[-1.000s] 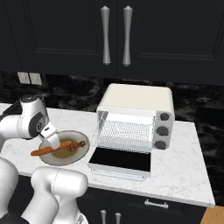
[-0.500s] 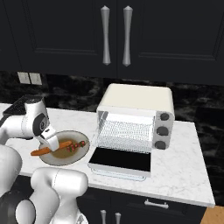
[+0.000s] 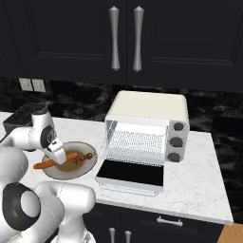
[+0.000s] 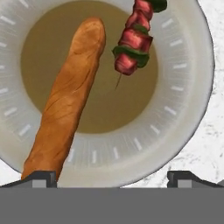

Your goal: Pick up the kebab skewer and baguette bread, and place them inside the toaster oven. Close the toaster oven door and start by setting the timer.

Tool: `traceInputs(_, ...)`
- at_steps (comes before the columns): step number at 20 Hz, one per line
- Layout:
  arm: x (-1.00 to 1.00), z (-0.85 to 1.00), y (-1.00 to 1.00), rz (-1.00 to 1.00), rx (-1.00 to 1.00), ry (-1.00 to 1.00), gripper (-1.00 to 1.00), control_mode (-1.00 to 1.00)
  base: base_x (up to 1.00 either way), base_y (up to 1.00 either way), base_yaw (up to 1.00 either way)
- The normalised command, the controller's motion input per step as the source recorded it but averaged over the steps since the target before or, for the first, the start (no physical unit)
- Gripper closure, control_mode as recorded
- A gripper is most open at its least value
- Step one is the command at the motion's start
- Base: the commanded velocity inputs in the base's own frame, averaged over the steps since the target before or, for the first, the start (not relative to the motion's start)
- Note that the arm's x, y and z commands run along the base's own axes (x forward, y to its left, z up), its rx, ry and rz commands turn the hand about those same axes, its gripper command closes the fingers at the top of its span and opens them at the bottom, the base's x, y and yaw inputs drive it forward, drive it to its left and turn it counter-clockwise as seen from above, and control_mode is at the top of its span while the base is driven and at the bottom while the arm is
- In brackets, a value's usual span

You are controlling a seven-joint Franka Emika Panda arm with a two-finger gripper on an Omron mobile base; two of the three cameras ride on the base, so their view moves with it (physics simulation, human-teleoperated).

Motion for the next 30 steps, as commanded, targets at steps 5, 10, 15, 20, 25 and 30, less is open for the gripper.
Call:
traceInputs(5, 0.4, -0.17, 0.11, 0.0, 0.0, 0.01, -1.0, -1.0, 0.0, 0.0, 0.0)
traceInputs(10, 0.19, -0.16, 0.13, 0.0, 0.0, 0.08, -1.0, -1.0, 0.0, 0.0, 0.0)
traceInputs(15, 0.21, -0.24, 0.16, 0.0, 0.0, 0.04, -1.0, -1.0, 0.0, 0.0, 0.0)
traceInputs(20, 0.19, -0.22, 0.01, 0.0, 0.0, 0.0, -1.0, -1.0, 0.0, 0.0, 0.0)
traceInputs(25, 0.07, -0.31, 0.01, 0.0, 0.0, 0.01, -1.0, -1.0, 0.0, 0.0, 0.0)
traceInputs(30, 0.0, -0.32, 0.0, 0.0, 0.0, 0.0, 1.0, -1.0, 0.0, 0.0, 0.0)
